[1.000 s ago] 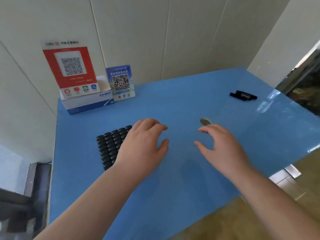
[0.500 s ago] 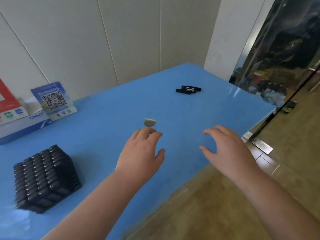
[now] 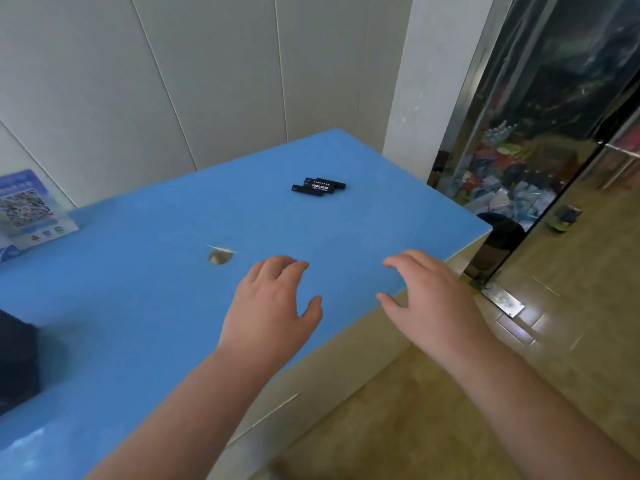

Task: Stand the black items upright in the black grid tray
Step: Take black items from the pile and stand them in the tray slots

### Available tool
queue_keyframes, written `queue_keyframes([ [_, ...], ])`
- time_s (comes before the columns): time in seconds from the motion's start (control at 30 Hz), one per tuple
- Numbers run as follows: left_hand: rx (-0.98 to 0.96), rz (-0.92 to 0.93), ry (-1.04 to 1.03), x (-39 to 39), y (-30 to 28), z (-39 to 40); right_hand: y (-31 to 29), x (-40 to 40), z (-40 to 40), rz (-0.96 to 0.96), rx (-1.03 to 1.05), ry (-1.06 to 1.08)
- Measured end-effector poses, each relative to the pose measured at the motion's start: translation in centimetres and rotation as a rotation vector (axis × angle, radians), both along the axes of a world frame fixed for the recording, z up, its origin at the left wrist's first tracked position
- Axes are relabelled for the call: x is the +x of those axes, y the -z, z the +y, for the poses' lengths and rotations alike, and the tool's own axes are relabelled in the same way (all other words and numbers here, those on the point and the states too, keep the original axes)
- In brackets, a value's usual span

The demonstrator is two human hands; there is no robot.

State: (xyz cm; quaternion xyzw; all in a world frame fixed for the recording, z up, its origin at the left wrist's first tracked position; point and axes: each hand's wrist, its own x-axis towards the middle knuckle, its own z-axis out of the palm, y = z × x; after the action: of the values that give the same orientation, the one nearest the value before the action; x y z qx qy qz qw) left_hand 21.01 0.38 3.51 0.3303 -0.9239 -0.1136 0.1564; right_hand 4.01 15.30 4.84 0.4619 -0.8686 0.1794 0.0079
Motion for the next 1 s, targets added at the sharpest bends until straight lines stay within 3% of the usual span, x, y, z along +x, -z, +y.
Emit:
queue_keyframes([
  [0.6, 0.027, -0.042, 0.009, -13.2, 0.4, -9.5, 0.3, -13.1, -9.5, 0.066, 0.045, -0.046],
  [1.0, 0.126, -0.08, -0.14, -17.6, 2.4, -14.4, 4.1, -19.6, -18.6, -0.093, 0.081, -0.176],
])
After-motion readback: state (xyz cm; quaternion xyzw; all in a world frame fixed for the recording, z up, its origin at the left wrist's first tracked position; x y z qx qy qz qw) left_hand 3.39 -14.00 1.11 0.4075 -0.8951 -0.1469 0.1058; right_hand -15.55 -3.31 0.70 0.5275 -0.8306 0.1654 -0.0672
